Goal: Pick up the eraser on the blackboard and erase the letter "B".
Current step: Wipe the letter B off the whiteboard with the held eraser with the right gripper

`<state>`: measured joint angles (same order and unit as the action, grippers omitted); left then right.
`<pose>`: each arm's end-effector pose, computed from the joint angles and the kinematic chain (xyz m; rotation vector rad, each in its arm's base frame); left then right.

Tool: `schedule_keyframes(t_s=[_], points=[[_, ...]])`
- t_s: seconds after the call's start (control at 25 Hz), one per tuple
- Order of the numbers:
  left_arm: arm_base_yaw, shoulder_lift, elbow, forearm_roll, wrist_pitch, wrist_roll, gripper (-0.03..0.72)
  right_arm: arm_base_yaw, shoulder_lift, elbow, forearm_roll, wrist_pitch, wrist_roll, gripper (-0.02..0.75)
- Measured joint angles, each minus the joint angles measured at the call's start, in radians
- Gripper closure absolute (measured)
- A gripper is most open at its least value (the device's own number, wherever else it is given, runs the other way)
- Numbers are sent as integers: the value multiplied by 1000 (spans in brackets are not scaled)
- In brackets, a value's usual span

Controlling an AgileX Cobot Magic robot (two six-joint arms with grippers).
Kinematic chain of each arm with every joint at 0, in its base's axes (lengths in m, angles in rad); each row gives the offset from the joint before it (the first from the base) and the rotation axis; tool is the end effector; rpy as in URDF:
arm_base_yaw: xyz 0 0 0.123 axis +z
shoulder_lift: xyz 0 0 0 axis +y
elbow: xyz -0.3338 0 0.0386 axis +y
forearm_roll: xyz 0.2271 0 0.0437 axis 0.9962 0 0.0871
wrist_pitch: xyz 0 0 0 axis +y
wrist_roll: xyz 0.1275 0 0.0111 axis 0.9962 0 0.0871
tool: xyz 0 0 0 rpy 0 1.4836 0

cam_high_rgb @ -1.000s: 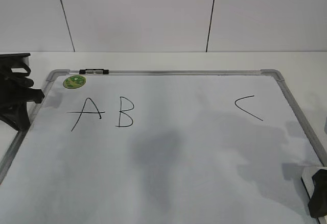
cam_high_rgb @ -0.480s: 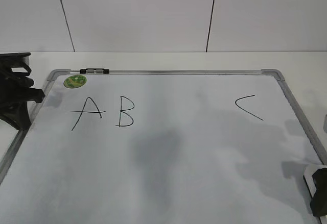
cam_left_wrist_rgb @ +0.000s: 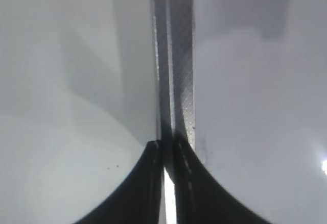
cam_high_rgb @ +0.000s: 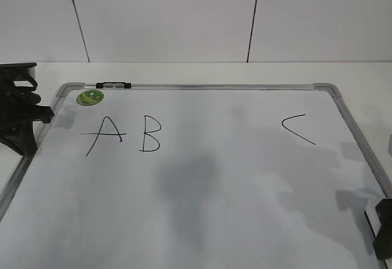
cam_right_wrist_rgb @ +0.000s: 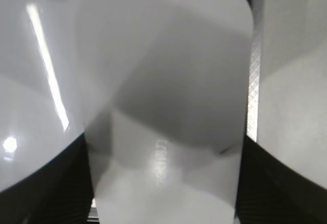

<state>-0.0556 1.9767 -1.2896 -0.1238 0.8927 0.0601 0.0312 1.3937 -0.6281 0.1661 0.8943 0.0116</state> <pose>0.3797 -0.0335 0.1772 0.0639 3.0589 -0.1520 0.1732 0.0219 0.2056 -0.1325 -3.1276 -0.2027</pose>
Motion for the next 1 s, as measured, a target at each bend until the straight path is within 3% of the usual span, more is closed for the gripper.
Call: schedule_keyframes(t_s=[0.2, 0.4, 0.56, 1.0], points=[[0, 0, 0, 0, 0, 0, 657, 0, 0, -64, 41, 77, 2, 186], [0, 0, 0, 0, 0, 0, 657, 0, 1, -259, 46, 266, 3, 186], [0, 0, 0, 0, 0, 0, 657, 18, 40, -413, 19, 309, 19, 186], [0, 0, -1, 0, 6, 0, 657, 315, 379, -845, -5, 327, 71, 186]])
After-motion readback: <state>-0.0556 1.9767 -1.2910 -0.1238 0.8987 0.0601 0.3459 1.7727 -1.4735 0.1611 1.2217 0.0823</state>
